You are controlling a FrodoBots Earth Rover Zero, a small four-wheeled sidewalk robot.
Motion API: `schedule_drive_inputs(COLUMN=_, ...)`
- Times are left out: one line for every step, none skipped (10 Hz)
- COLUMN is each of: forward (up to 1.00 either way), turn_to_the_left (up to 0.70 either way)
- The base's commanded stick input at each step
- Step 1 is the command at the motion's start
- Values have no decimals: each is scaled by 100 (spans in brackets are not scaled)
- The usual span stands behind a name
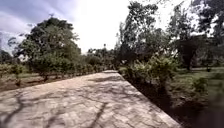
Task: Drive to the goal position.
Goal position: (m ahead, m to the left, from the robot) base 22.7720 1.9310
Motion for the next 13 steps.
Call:
schedule_drive_inputs(forward=70, turn_to_the_left=0)
schedule_drive_inputs(forward=70, turn_to_the_left=0)
schedule_drive_inputs(forward=70, turn_to_the_left=0)
schedule_drive_inputs(forward=70, turn_to_the_left=0)
schedule_drive_inputs(forward=70, turn_to_the_left=0)
schedule_drive_inputs(forward=70, turn_to_the_left=0)
schedule_drive_inputs(forward=70, turn_to_the_left=0)
schedule_drive_inputs(forward=70, turn_to_the_left=0)
schedule_drive_inputs(forward=70, turn_to_the_left=0)
schedule_drive_inputs(forward=70, turn_to_the_left=0)
schedule_drive_inputs(forward=70, turn_to_the_left=0)
schedule_drive_inputs(forward=70, turn_to_the_left=0)
schedule_drive_inputs(forward=70, turn_to_the_left=0)
